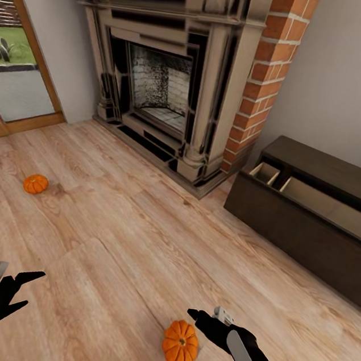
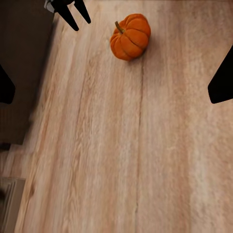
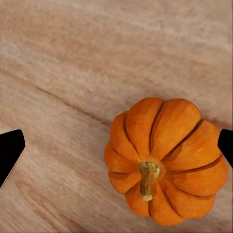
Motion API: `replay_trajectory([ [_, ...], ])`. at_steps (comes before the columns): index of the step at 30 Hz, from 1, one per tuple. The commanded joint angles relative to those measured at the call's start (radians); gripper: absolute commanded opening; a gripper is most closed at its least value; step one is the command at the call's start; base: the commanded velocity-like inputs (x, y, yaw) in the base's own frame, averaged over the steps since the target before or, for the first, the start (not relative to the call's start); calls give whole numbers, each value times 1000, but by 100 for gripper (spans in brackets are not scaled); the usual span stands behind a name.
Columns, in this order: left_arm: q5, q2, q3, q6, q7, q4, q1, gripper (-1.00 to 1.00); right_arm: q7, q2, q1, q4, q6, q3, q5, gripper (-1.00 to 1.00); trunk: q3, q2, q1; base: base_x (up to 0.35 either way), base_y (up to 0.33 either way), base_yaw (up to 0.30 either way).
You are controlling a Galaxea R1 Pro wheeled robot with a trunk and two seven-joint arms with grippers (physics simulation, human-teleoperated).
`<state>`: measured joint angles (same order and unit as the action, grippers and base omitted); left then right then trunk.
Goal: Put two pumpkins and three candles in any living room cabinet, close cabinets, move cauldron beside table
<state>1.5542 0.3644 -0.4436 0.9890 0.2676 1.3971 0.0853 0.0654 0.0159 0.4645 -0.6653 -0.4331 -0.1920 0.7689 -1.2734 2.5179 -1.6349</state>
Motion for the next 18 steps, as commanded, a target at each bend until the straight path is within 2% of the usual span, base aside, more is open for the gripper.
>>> replay_trajectory([
  [1, 10, 0, -1, 3, 10, 0, 1, 100, 1, 1, 0, -1, -3, -3, 1, 100, -1, 0, 0, 148, 56, 0],
  [18, 12, -1, -3, 3, 9, 3, 1, 100, -1, 1, 6, 44, -8, -6, -3, 100, -1, 0, 0, 17, 6, 0],
])
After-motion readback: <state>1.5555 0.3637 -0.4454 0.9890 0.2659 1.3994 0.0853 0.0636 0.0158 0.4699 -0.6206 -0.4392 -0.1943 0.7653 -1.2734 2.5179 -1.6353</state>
